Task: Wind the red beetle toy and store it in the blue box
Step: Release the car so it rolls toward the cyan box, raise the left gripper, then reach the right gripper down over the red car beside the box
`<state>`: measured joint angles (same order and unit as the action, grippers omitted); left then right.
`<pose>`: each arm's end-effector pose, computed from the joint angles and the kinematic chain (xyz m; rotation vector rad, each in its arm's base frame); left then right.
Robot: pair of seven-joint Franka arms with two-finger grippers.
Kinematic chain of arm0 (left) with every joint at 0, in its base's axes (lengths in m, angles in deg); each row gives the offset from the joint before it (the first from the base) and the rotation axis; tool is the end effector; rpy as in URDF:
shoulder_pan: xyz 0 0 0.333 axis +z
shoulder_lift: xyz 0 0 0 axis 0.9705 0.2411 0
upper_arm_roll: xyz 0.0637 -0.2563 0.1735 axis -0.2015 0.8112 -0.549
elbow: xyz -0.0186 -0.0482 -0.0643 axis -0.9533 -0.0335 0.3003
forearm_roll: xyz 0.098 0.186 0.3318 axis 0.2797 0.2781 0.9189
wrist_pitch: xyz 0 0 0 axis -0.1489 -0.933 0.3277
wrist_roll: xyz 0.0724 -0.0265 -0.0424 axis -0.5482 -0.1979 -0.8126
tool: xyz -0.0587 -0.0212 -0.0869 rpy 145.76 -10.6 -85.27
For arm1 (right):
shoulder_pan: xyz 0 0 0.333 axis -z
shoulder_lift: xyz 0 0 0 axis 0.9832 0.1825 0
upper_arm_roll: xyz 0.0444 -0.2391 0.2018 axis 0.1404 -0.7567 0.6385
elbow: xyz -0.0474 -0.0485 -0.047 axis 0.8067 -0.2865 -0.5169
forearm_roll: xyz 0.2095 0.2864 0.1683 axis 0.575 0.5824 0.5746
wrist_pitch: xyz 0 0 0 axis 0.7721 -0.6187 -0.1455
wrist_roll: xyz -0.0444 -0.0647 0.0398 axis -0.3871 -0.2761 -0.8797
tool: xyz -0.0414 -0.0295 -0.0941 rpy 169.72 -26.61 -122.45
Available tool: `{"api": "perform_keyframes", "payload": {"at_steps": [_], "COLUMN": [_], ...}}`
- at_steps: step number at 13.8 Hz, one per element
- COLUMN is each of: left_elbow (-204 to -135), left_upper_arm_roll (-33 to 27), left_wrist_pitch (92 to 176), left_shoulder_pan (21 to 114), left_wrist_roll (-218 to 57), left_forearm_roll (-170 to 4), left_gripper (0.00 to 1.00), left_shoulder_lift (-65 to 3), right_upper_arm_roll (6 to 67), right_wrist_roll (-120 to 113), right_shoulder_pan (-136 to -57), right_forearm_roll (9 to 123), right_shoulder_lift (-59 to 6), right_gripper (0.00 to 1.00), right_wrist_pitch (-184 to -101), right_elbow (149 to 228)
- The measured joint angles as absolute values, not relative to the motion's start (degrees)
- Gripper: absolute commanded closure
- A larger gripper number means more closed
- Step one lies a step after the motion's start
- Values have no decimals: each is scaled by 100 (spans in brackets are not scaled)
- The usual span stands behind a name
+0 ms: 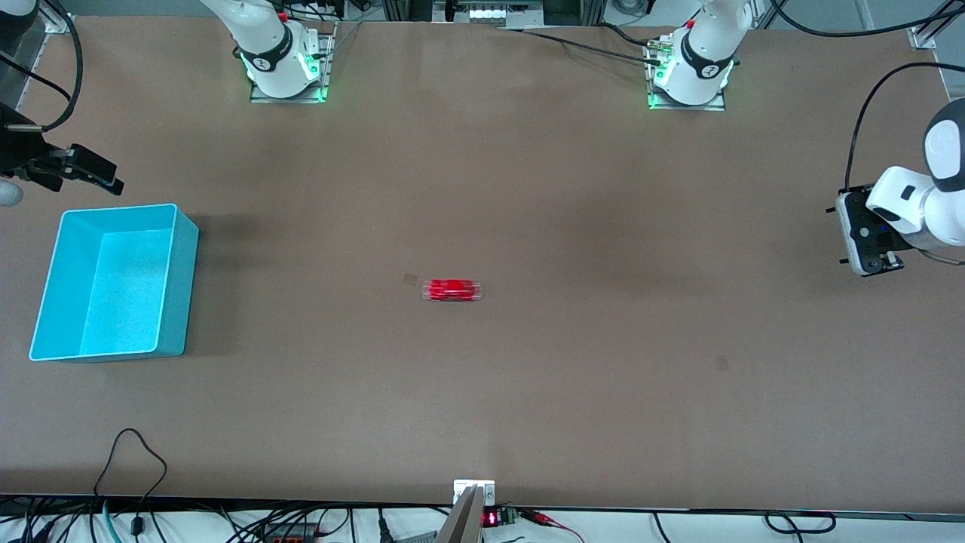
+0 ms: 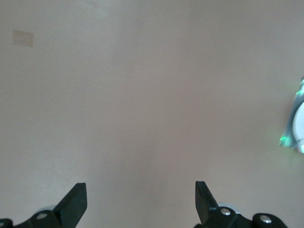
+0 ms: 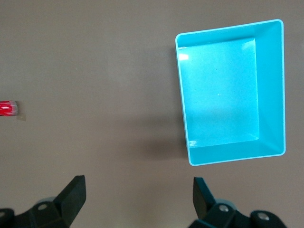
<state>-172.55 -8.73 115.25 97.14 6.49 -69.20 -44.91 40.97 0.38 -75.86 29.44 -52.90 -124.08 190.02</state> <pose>0.5756 0.1035 0.4207 2.3741 -1.7693 -0.3314 0.5439 -0.0456 0.5733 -3.1291 0.0958 0.0270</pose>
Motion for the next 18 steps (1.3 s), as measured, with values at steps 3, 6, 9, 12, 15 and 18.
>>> {"api": "perform_keyframes", "payload": {"at_steps": [3,6,9,12,15,18], "left_elbow": [-16839,-16494,-16303,-16118,-15867,-15717], "left_upper_arm_roll": [-599,-220,-41,198,622,974], "left_wrist_pitch": [11113,10606,10402,10179,9908,9862], "left_shoulder_pan": [9710,9704,9702,9703,9700,9678], "left_wrist_roll": [-294,-1270,-1984,-2933,-4281,-5371], "left_forearm_roll": [-6831,-6818,-6812,-6811,-6811,-6810], "left_gripper": [0,0,0,0,0,0], "left_shoulder_lift": [-4503,-4505,-4522,-4582,-4665,-4674], "right_upper_arm_roll": [4097,4097,4097,4097,4097,4096], "right_wrist_roll": [38,38,38,38,38,38], "right_shoulder_pan": [-7586,-7586,-7586,-7586,-7586,-7586], "right_forearm_roll": [2944,2944,2944,2944,2944,2944], "right_shoulder_lift": [-5282,-5282,-5282,-5282,-5281,-5211], "right_gripper": [0,0,0,0,0,0], "right_wrist_pitch": [-12408,-12408,-12408,-12408,-12408,-12437], "right_elbow": [19006,19007,19008,19009,19010,19015]}}
